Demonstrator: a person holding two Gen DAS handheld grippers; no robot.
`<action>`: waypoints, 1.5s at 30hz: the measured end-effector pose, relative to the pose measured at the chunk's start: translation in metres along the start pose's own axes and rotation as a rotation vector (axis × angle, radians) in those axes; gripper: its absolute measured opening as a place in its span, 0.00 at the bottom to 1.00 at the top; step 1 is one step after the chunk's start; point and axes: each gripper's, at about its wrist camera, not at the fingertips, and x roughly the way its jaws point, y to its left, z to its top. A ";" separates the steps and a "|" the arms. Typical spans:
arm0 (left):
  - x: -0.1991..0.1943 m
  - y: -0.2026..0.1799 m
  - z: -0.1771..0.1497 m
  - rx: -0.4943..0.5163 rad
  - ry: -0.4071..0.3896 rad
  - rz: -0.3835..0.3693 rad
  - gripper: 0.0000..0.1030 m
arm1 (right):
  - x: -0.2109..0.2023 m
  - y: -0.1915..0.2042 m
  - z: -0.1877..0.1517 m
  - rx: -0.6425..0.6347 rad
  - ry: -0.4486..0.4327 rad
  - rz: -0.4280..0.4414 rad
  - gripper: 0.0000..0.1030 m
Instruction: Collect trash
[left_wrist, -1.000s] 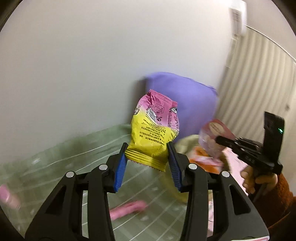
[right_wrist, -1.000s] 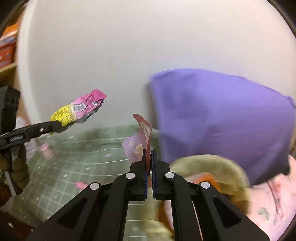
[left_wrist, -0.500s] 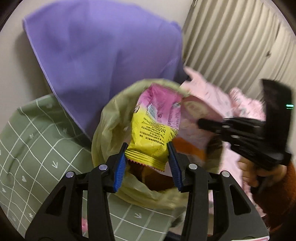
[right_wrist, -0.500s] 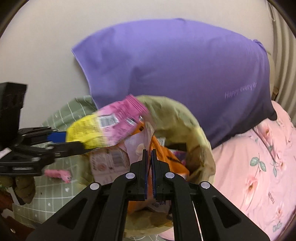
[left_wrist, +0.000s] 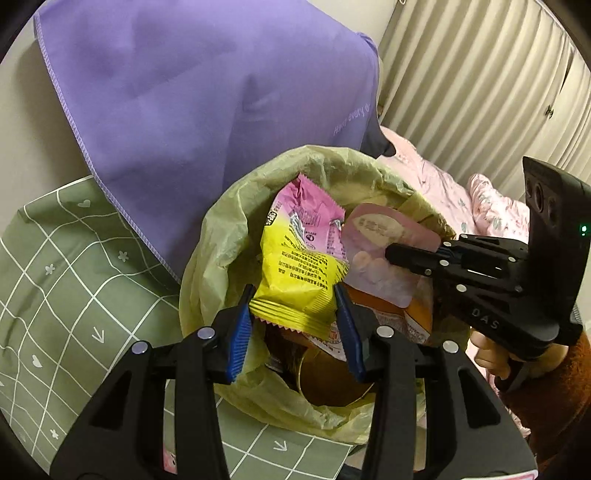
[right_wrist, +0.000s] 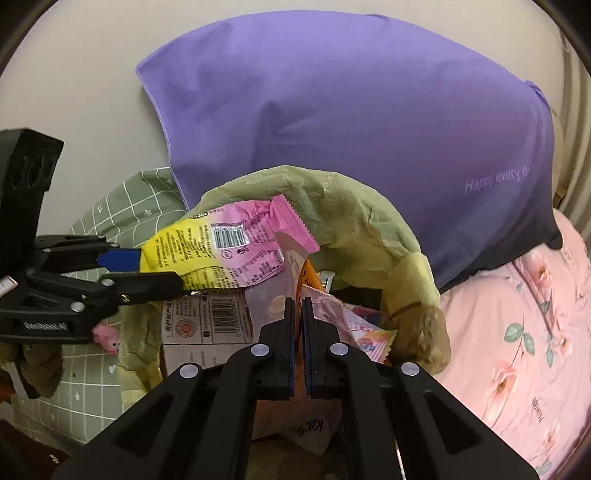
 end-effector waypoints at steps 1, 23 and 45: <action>0.000 -0.001 -0.001 0.000 -0.005 -0.002 0.39 | -0.001 0.001 0.000 -0.006 -0.008 -0.002 0.06; -0.151 -0.016 -0.114 -0.248 -0.349 0.262 0.91 | -0.098 0.034 -0.036 -0.004 -0.228 0.039 0.50; -0.321 -0.126 -0.315 -0.431 -0.504 0.921 0.91 | -0.220 0.184 -0.160 -0.230 -0.260 0.284 0.50</action>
